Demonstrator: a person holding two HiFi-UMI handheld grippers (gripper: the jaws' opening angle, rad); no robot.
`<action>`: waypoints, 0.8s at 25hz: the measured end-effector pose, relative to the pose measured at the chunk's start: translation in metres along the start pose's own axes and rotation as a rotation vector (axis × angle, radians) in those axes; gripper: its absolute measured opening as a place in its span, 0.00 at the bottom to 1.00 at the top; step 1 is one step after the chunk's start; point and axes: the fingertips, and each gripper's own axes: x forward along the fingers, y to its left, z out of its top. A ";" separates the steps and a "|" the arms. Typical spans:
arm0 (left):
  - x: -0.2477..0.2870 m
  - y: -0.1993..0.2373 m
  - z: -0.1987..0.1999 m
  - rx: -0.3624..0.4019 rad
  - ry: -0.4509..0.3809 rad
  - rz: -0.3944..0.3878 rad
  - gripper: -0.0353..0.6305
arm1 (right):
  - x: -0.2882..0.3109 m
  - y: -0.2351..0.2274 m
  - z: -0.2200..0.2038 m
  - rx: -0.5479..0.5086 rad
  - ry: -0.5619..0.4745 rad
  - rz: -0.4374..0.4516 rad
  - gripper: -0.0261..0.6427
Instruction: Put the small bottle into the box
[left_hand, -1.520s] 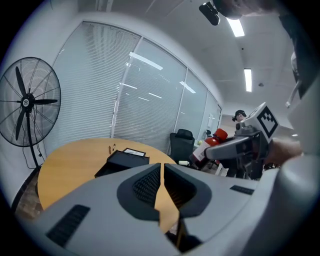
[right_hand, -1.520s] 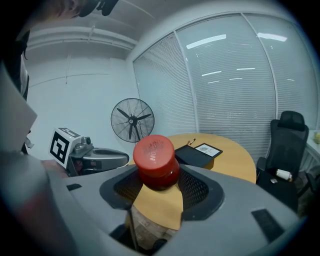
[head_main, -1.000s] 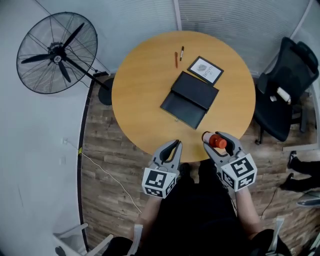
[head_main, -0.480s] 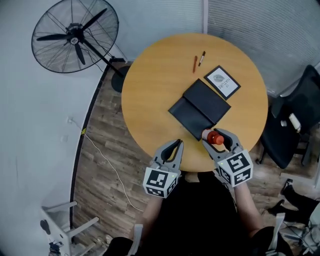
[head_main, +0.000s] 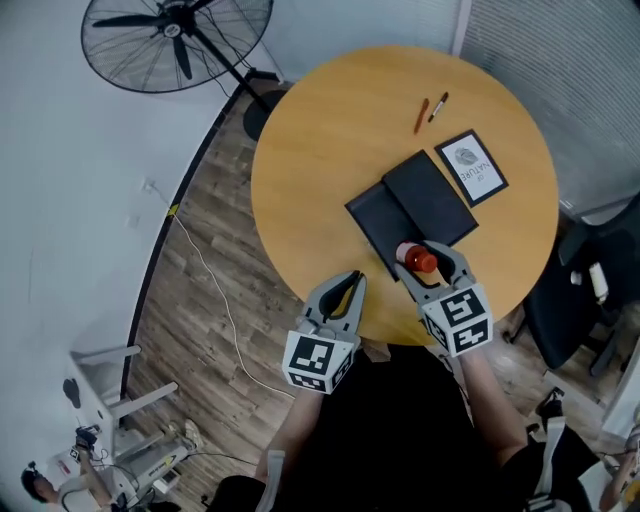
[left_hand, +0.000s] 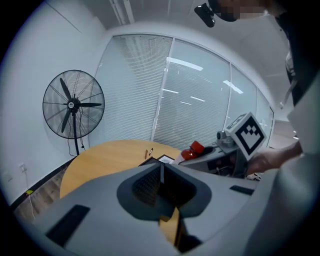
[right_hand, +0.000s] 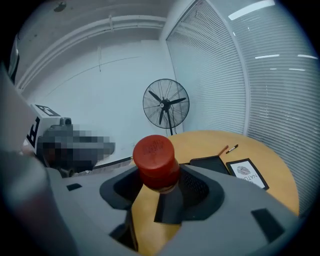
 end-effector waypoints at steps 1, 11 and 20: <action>0.000 0.002 -0.001 -0.008 0.001 0.017 0.08 | 0.006 -0.002 -0.002 -0.006 0.010 0.010 0.38; -0.010 0.014 -0.016 -0.085 0.018 0.148 0.08 | 0.061 -0.019 -0.023 -0.035 0.113 0.031 0.38; -0.013 0.017 -0.037 -0.124 0.038 0.162 0.08 | 0.100 -0.025 -0.050 -0.049 0.154 -0.013 0.38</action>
